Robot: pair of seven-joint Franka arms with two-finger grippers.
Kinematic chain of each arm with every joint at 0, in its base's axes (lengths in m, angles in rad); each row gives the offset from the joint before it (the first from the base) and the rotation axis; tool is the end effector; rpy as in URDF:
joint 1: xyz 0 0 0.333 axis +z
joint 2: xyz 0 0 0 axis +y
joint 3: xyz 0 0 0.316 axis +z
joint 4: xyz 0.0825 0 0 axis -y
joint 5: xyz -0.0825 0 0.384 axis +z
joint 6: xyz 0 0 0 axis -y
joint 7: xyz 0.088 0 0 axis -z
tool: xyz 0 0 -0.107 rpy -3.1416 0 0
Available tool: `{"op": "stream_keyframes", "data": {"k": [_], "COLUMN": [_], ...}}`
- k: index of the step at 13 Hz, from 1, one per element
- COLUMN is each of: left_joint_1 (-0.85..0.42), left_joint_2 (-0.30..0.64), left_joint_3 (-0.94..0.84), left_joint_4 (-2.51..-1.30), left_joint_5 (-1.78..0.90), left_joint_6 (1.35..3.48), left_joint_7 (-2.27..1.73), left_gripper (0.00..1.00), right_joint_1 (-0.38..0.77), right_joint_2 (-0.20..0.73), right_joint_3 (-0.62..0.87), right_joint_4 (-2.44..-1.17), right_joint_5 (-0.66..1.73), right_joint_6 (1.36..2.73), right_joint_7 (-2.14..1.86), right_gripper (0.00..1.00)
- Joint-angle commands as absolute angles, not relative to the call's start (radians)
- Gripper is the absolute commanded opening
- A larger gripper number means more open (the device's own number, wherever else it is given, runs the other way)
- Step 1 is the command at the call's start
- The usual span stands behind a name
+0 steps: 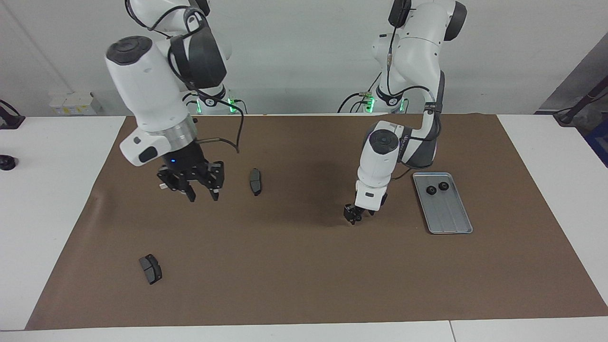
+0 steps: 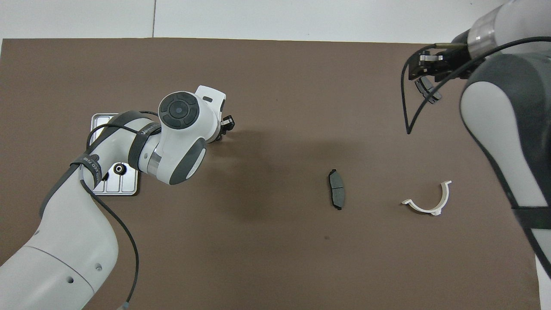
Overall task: Pick bearing gear from pile to tray
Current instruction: 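Place the third gear on the tray with the left gripper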
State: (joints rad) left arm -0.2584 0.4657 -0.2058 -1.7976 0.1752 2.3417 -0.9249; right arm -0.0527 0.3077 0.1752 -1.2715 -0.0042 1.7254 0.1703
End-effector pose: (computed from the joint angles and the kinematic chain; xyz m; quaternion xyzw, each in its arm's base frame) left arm 0.5966 -0.2831 0.3025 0.9817 0.1835 0.0479 0.0138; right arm 0.6578 0.0611 0.5979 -0.9964 0.0297 -0.0710 0.0347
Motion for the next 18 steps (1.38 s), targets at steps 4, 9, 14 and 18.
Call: {"op": "stream_keyframes", "data": {"k": [4,9,14,18], "left_joint_1": [-0.288,-0.265,-0.169,0.032], "left_joint_2": [0.453,0.457,0.349,0.246], "left_joint_3": [-0.193,-0.192,-0.196,-0.195], "left_joint_4": [-1.832,-1.81,-1.753,-1.758], "left_joint_5": [0.199,0.201,0.174,0.025], "left_joint_6": [2.365,2.352,2.176,2.039], "left_joint_7": [-0.968,-0.95,-0.876,-0.513], "left_gripper": [0.46,0.0,0.0,0.0], "right_joint_1": [-0.034,-0.009,0.04,0.04], "right_joint_2": [0.169,0.045,0.0,0.0], "right_joint_3": [0.062,-0.077,-0.141,-0.141], "right_joint_4": [-1.373,-1.512,-1.626,-1.631], "right_joint_5": [0.032,0.112,0.107,0.087], "right_joint_6": [1.585,1.542,1.603,1.612], "right_joint_7": [0.088,0.04,-0.003,-0.012], "right_gripper": [0.56,0.57,0.75,1.0]}}
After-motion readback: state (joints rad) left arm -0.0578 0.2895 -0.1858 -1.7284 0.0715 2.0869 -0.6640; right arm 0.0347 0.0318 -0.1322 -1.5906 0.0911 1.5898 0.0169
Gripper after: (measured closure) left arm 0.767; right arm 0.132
